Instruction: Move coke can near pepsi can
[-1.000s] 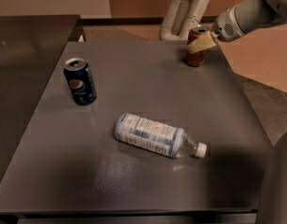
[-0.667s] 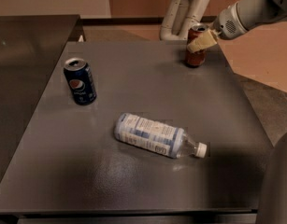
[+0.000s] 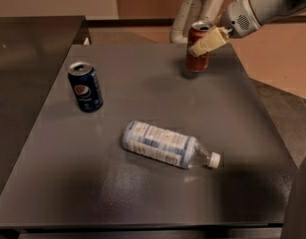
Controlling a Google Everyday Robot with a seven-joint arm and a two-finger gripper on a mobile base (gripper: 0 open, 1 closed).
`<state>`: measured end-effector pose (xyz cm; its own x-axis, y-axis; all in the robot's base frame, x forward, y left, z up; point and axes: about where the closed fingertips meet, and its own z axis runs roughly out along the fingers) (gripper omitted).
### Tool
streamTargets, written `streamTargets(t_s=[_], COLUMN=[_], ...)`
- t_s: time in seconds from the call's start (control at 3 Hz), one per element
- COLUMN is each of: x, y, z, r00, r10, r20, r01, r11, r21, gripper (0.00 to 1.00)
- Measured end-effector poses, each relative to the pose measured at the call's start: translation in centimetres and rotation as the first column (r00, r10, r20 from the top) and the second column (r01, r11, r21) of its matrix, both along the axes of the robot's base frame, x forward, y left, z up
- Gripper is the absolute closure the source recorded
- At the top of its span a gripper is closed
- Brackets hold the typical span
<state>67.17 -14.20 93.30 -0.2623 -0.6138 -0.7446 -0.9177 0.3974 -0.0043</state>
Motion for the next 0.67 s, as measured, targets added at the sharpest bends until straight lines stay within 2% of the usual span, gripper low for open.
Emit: streamTargets(t_s=[0.33,0.67], x=[-2.3,-4.4], y=[3.5,7.1], z=[0.9,0.8], r00=[0.9935,0.9764], r10=[0.114,0.216], r20=[0.004,-0.002], r01=[-0.114,-0.216], r11=[0.993,0.976], r21=[0.024,0.033], gripper=[1.00,1.00])
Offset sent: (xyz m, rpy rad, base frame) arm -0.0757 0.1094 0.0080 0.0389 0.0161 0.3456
